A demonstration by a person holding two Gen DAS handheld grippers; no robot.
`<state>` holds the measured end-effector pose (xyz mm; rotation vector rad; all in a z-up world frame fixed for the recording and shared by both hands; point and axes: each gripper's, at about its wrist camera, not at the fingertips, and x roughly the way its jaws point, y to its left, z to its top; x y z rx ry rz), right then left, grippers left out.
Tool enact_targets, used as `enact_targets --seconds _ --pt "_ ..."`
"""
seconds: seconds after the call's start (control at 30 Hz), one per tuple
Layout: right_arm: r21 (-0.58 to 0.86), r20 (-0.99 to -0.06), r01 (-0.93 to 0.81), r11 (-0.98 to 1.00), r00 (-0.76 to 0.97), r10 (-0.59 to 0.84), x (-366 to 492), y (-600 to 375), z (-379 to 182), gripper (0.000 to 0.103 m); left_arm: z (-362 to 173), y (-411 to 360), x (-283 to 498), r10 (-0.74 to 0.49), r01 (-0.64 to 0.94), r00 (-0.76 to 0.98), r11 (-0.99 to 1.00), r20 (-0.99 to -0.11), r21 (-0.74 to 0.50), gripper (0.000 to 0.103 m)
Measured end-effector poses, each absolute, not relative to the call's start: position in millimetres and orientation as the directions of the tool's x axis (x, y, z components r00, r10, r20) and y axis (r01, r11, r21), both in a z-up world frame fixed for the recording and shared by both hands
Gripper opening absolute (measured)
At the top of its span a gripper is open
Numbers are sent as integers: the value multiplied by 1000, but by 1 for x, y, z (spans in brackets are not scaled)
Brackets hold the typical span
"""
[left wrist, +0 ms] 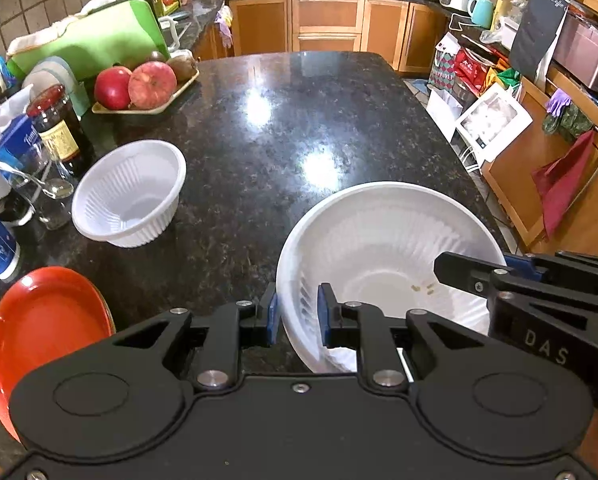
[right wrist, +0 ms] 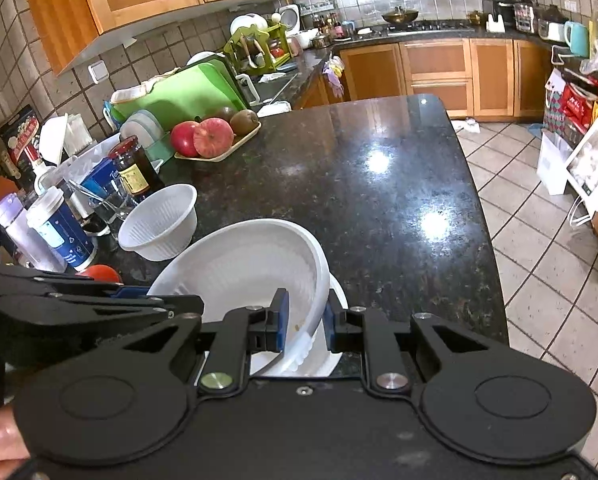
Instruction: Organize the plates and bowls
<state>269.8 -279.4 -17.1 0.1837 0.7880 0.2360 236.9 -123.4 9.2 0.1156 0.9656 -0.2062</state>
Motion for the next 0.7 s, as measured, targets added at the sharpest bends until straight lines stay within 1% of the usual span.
enact_targets --seconds 0.17,0.43,0.47,0.53,0.57,0.6,0.63,0.7 --pt "224 -675 -155 962 687 268 271 -276 -19 20 5 -123 239 -123 213 541 977 -832 -6 26" --pt "212 -678 -161 964 686 264 270 -277 -22 21 4 -125 238 -112 210 549 978 -828 7 26" --pt "208 -679 -159 965 687 259 270 -277 -22 22 4 -126 238 -110 209 549 978 -828 9 26" --pt "199 -677 -158 967 692 252 270 -277 -23 23 3 -125 238 -114 209 547 978 -829 4 27" --pt "195 -675 -158 968 694 249 269 -277 -23 23 3 -125 237 -115 210 547 978 -829 3 29" --pt "193 -673 -157 969 697 247 269 -277 -23 25 4 -125 236 -114 210 550 978 -827 4 33" --pt "192 -672 -153 969 700 244 269 -278 -23 27 4 -124 236 -114 207 553 978 -825 3 35" --pt "191 -666 -144 971 708 236 268 -280 -22 34 6 -122 236 -120 202 554 979 -824 -7 36"
